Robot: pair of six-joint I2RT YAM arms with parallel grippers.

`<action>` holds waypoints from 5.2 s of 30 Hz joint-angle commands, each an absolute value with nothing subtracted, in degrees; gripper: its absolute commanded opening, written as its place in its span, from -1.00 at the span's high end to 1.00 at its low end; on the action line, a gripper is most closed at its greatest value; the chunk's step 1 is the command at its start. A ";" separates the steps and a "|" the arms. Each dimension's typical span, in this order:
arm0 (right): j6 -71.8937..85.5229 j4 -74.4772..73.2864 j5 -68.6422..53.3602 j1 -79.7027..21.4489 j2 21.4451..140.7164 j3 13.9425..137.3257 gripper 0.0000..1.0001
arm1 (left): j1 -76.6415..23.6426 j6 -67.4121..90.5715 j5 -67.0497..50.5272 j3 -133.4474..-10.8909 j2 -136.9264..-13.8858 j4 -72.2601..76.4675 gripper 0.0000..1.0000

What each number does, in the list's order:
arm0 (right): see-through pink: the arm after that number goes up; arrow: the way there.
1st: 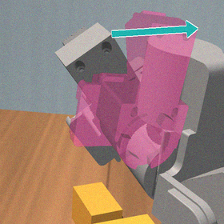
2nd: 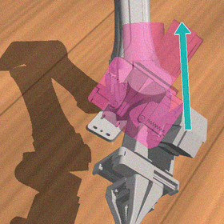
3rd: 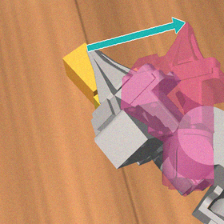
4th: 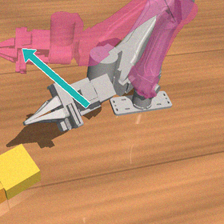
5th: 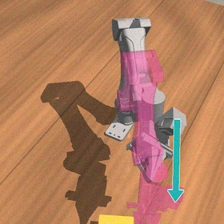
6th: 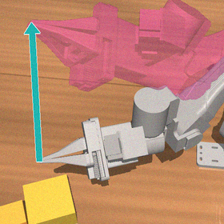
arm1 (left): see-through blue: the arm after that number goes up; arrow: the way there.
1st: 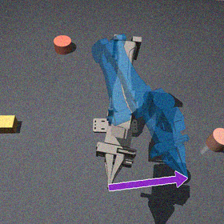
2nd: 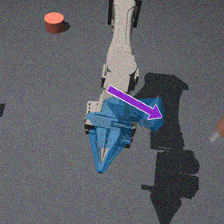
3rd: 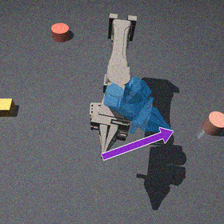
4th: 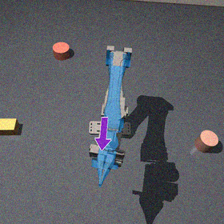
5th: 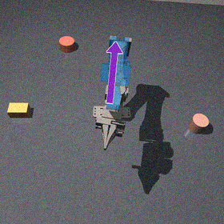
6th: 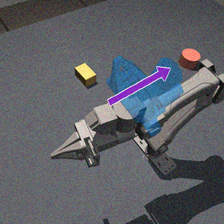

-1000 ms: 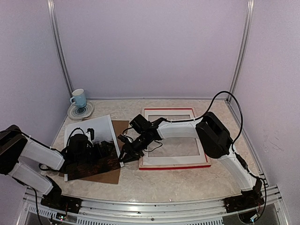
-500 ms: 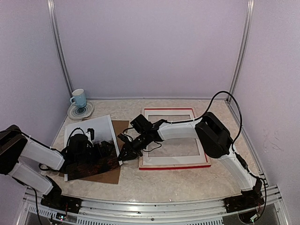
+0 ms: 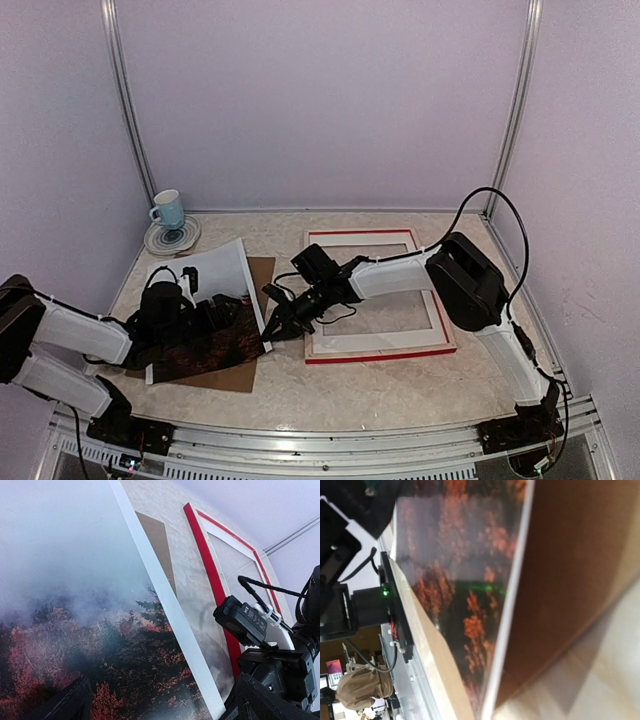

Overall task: Put the photo into the frame
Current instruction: Pick up the photo from the backboard, then pass from the right arm to the left

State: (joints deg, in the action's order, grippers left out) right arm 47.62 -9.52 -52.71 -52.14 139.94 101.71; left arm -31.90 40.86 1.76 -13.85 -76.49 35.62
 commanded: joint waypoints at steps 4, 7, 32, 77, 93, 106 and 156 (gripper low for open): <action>47.65 -5.28 -54.96 -50.48 133.17 99.49 0.95 | -31.99 39.40 2.52 -14.85 -70.54 33.09 -0.98; 47.33 -5.42 -54.61 -49.85 131.57 99.05 0.95 | -31.99 38.82 2.94 -15.81 -69.41 31.38 -0.98; 28.68 -24.42 -43.50 -43.00 109.00 90.48 0.95 | -32.26 38.37 2.29 -20.15 -67.16 27.16 -0.98; -6.05 -51.71 -44.14 -43.68 115.05 117.40 0.96 | -38.41 43.67 -4.49 -34.87 -81.99 33.15 -0.98; -11.49 -53.70 -48.24 -44.95 116.05 120.83 0.95 | -39.85 47.17 -13.58 -35.57 -95.13 42.49 -0.96; -13.74 -54.96 -51.92 -47.84 120.54 127.17 0.94 | -38.82 47.88 -9.87 -32.62 -89.85 42.51 -0.97; -15.01 -55.22 -54.31 -50.19 128.55 130.95 0.92 | -30.76 45.37 -11.02 -45.35 -81.28 32.19 -0.98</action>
